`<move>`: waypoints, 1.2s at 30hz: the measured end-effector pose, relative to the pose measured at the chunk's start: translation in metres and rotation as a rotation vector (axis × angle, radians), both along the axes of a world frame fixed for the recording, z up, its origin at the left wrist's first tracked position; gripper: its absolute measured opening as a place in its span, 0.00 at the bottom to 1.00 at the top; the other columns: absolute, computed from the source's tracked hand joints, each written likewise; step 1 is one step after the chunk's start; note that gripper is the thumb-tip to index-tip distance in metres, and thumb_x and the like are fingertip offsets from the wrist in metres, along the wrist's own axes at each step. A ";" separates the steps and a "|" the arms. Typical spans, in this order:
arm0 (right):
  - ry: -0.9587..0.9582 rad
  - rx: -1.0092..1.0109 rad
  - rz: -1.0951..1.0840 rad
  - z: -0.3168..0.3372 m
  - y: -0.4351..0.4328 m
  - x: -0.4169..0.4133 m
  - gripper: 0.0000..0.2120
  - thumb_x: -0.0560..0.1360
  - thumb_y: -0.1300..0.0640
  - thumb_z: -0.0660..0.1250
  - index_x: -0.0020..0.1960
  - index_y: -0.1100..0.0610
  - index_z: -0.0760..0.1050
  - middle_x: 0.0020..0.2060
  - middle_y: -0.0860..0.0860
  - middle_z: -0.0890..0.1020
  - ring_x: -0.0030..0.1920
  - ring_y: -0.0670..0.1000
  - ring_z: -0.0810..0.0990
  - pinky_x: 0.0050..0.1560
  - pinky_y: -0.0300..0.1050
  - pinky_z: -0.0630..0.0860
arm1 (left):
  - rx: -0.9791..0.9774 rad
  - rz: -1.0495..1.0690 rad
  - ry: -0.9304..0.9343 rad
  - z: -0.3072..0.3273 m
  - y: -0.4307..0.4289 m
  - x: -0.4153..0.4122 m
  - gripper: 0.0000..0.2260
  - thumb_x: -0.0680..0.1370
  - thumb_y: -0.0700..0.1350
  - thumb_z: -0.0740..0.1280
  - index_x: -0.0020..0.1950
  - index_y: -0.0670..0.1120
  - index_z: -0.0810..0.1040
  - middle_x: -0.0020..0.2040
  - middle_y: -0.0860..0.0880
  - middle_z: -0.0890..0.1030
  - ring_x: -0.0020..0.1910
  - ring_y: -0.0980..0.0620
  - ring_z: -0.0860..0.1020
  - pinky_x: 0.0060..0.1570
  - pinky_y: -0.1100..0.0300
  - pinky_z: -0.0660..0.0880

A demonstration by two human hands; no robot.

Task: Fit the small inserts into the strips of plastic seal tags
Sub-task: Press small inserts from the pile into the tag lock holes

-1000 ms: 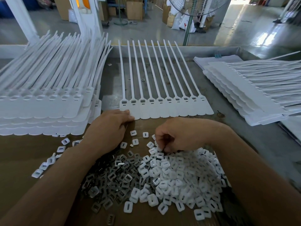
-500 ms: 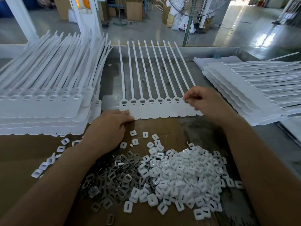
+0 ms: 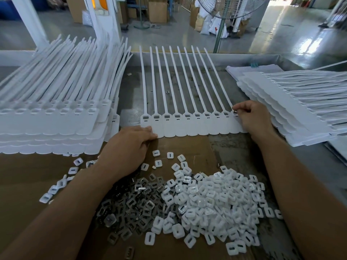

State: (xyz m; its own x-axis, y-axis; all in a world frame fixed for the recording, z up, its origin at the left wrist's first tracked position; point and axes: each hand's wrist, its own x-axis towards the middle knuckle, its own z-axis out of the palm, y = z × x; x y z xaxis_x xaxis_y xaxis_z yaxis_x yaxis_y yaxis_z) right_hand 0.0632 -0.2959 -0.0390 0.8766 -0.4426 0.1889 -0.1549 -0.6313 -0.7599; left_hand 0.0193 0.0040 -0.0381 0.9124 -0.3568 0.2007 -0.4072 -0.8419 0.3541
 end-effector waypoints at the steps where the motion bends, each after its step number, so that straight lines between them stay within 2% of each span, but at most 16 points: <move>1: 0.007 -0.002 -0.002 -0.001 0.000 0.000 0.10 0.76 0.64 0.60 0.49 0.55 0.79 0.44 0.48 0.79 0.48 0.47 0.76 0.54 0.43 0.72 | 0.001 -0.003 -0.002 0.000 0.000 0.000 0.18 0.77 0.38 0.57 0.63 0.53 0.75 0.67 0.55 0.71 0.67 0.56 0.66 0.63 0.63 0.59; 11: 0.043 -0.047 -0.027 0.001 -0.001 0.001 0.10 0.75 0.63 0.61 0.49 0.55 0.80 0.50 0.52 0.82 0.53 0.51 0.78 0.58 0.48 0.73 | 0.004 -0.009 0.006 0.002 0.001 -0.002 0.18 0.77 0.37 0.57 0.63 0.52 0.74 0.67 0.54 0.70 0.67 0.55 0.65 0.65 0.61 0.58; 15: 0.040 -0.106 -0.038 0.000 -0.002 0.002 0.11 0.75 0.63 0.60 0.49 0.54 0.80 0.50 0.50 0.82 0.53 0.50 0.77 0.53 0.42 0.71 | -0.004 -0.003 0.010 0.002 0.000 -0.003 0.18 0.77 0.38 0.57 0.63 0.52 0.74 0.67 0.54 0.70 0.67 0.55 0.65 0.65 0.61 0.58; 21: 0.028 -0.193 -0.046 -0.006 0.000 0.005 0.11 0.77 0.63 0.59 0.50 0.53 0.80 0.51 0.50 0.82 0.46 0.44 0.73 0.45 0.39 0.65 | -0.007 -0.006 -0.002 0.002 0.002 -0.004 0.18 0.77 0.38 0.57 0.63 0.52 0.75 0.67 0.54 0.71 0.67 0.55 0.65 0.64 0.62 0.58; 26: 0.013 -0.225 -0.066 -0.008 0.000 0.007 0.11 0.76 0.63 0.60 0.50 0.53 0.80 0.52 0.51 0.82 0.51 0.49 0.77 0.44 0.38 0.65 | -0.013 -0.004 -0.008 0.004 0.001 -0.003 0.18 0.77 0.38 0.57 0.63 0.52 0.75 0.67 0.54 0.71 0.67 0.55 0.66 0.63 0.63 0.58; 36: 0.004 -0.146 -0.075 -0.007 -0.001 0.006 0.10 0.75 0.59 0.64 0.52 0.52 0.82 0.53 0.50 0.82 0.53 0.48 0.77 0.48 0.36 0.67 | 0.001 -0.009 -0.005 0.003 0.003 -0.004 0.18 0.77 0.38 0.57 0.63 0.52 0.74 0.67 0.54 0.70 0.67 0.55 0.65 0.64 0.62 0.58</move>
State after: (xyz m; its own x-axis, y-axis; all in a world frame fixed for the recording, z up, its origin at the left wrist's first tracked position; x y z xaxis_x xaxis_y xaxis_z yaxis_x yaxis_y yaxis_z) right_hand 0.0690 -0.2971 -0.0465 0.8428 -0.4754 0.2525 -0.2089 -0.7211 -0.6605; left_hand 0.0157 0.0067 -0.0355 0.9082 -0.3653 0.2044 -0.4163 -0.8387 0.3511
